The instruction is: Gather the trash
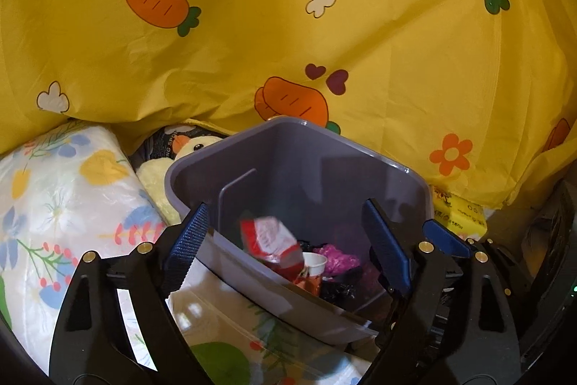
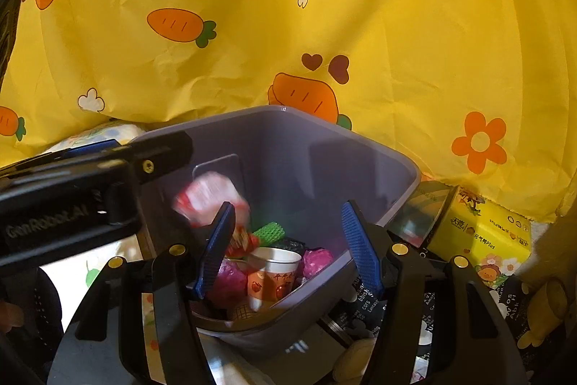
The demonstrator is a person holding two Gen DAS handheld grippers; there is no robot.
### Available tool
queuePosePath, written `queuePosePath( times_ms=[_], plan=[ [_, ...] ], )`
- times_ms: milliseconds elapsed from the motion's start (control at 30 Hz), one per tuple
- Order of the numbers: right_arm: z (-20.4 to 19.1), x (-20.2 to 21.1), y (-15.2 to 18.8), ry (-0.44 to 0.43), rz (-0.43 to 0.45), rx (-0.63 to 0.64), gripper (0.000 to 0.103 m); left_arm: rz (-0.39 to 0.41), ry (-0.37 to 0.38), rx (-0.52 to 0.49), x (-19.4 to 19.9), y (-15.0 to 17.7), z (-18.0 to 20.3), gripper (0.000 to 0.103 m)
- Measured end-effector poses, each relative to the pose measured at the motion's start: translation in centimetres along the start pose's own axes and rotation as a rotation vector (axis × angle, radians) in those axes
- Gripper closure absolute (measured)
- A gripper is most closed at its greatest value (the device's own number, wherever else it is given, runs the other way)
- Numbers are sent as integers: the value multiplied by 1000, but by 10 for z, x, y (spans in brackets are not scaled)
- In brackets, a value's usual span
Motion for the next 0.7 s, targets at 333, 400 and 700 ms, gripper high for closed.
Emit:
queuePosePath(
  times_ms=[333,400,700],
  plan=[
    [1,4,4,-9,2,0,33,50,-131,-20,29,6,-19,9],
    [0,5,3,-5,1,4,32,47,-137,-11,32,7,-22,9],
    [-4,30,4,-16,28,10,30,57,-197,-15,60,19,-27,9]
  ],
)
Point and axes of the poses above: each gripper's, at about its wrist camera, not at the fingertips, and x roughly against the way its jaws point, z to its right, y to its underside, the point moved 4 cm from there along -x, roughly the way its jaws point, and after that the axes turned 8 degrees about z, right-handed, at the moved point
